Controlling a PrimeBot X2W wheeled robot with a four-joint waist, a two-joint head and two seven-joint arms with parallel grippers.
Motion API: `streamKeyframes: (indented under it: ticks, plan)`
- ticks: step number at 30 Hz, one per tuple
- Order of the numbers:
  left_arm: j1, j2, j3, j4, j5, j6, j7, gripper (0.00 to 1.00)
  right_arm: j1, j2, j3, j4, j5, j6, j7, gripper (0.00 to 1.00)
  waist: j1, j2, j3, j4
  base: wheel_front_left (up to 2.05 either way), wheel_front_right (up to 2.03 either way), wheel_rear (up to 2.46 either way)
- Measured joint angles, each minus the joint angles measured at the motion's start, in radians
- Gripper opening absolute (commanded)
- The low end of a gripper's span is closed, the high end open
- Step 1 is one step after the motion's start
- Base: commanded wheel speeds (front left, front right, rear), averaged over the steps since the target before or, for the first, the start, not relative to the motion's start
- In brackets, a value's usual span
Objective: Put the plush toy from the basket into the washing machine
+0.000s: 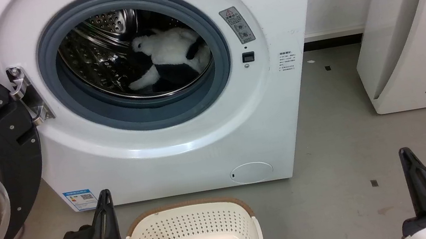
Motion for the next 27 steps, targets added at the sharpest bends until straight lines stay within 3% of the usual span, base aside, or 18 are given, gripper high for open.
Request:
streamKeyframes:
  ticks: [27]
  plan:
    - [0.015,-0.006,-0.004,-0.049,0.014,-0.001,0.056,0.0,-0.018,0.0,0.015,0.008,-0.025,0.0,0.058,0.0,0.0,0.0,0.001,-0.005,0.0,0.0,0.0]
